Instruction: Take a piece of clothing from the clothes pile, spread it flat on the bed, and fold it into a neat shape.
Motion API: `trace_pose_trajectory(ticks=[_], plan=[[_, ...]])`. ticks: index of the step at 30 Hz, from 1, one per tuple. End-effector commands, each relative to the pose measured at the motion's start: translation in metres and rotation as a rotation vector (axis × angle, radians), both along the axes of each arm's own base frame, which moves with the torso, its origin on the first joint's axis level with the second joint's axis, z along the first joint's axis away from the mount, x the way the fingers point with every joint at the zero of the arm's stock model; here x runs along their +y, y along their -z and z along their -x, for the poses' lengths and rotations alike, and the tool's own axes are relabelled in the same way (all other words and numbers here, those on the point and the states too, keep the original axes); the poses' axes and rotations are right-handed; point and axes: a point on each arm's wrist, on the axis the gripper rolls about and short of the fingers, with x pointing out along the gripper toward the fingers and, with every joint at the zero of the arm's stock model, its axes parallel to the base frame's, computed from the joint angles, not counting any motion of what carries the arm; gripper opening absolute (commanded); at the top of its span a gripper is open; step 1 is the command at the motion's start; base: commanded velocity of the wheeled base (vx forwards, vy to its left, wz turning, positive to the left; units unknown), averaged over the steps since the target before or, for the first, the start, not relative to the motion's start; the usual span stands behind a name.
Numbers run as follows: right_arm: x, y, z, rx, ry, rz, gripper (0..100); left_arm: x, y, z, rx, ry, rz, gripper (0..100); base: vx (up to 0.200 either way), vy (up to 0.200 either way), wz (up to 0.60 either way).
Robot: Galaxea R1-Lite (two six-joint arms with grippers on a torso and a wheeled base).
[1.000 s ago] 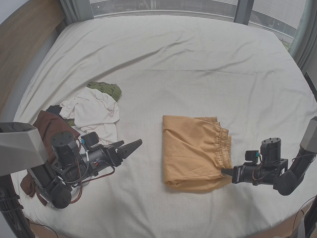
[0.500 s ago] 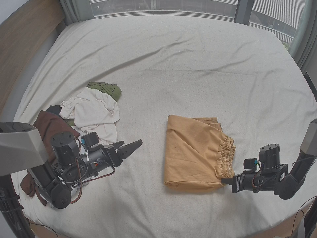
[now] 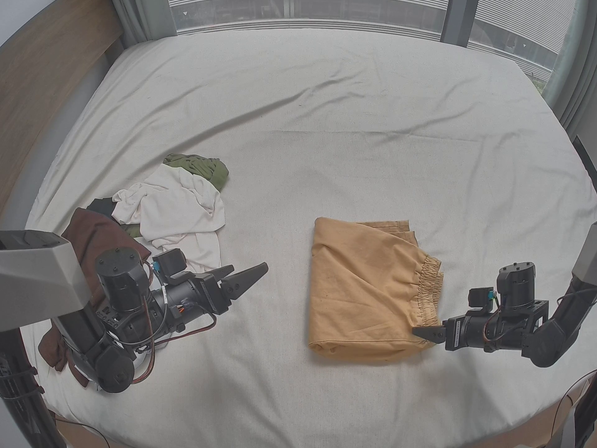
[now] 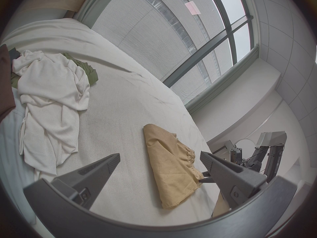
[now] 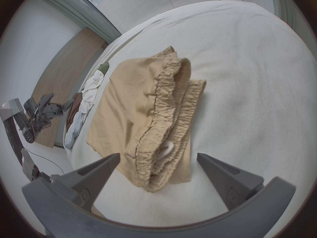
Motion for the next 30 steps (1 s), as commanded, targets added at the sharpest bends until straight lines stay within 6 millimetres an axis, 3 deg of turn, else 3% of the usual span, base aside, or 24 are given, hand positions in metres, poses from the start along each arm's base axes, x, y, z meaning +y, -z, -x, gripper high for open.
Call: trace_pose_trajectory(ticks=[1,9,17,30], plan=[[-0.007,-0.003,-0.004,-0.014,0.027,-0.004,100,0.0,0.0,0.0,0.0,0.0,-0.001,100,0.0,0.0,0.0],[-0.006,0.012,-0.012,0.029,0.026,-0.014,100,0.0,0.0,0.0,0.0,0.0,-0.001,100,0.0,0.0,0.0],[-0.001,0.022,-0.023,0.127,0.013,-0.187,100,-0.001,0.0,0.0,-0.003,0.002,0.0,100,0.0,0.0,0.0],[0.008,0.037,-0.031,0.139,-0.004,-0.411,100,0.0,-0.001,0.0,-0.004,0.0,0.001,100,0.0,0.0,0.0]])
